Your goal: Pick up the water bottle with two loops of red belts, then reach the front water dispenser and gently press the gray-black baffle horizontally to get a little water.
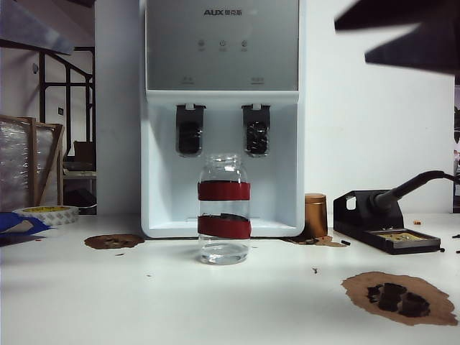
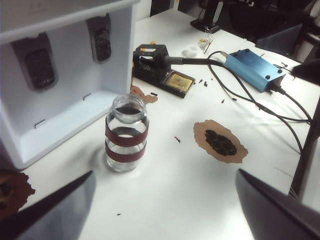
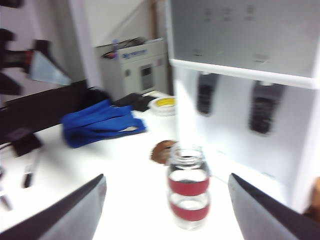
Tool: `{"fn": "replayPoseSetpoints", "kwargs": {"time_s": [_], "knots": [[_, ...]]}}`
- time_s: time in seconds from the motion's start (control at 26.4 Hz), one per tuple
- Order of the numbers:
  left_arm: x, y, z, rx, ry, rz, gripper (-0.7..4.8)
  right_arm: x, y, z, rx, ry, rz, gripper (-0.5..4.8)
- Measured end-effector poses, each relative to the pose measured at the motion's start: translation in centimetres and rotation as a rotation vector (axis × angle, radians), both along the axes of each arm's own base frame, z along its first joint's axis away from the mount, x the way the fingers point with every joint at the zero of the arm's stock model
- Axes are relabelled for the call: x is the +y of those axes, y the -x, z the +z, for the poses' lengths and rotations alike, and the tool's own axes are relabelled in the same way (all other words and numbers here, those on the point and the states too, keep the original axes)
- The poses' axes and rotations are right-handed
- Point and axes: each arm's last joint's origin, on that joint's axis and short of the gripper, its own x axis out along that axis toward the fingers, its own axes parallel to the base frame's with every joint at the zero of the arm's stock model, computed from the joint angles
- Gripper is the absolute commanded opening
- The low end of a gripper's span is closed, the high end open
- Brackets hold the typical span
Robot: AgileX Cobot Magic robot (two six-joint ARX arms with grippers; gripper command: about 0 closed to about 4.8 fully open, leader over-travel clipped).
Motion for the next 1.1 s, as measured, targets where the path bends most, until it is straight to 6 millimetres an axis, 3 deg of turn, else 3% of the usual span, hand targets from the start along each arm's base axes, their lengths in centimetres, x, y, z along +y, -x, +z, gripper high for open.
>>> {"fn": "replayPoseSetpoints", "kwargs": {"time_s": [0.23,0.49,0.64,0.8,0.95,1.1], "knots": [[0.0,0.1,0.3,-0.010,0.002,0.002,4.63,-0.4,0.5,-3.4,0.001,-0.048,-0.065,4.48],[0.1,0.1,0.2,-0.009,-0.004,0.011,4.63,0.1,-0.2,-3.6,-0.020,-0.072,-0.096,4.77],[0.1,0.1,0.2,-0.011,-0.009,0.020,4.63,2.2,-0.6,-5.6,0.083,-0.011,-0.051,4.79],[0.1,0.1,0.2,-0.013,-0.010,0.021,4.63,5.1,-1.0,-6.5,0.034,-0.020,-0.046,4.79],[0.1,0.1,0.2,-0.009,-0.011,0.022,4.63,6.2,-2.2,-9.1,0.103,0.041,-0.089,4.79],[0.1,0.1,0.2,-0.007,-0.011,0.021,4.63,7.2,-3.5,-10.5,0.116,0.038,-0.089,4.79]]}}
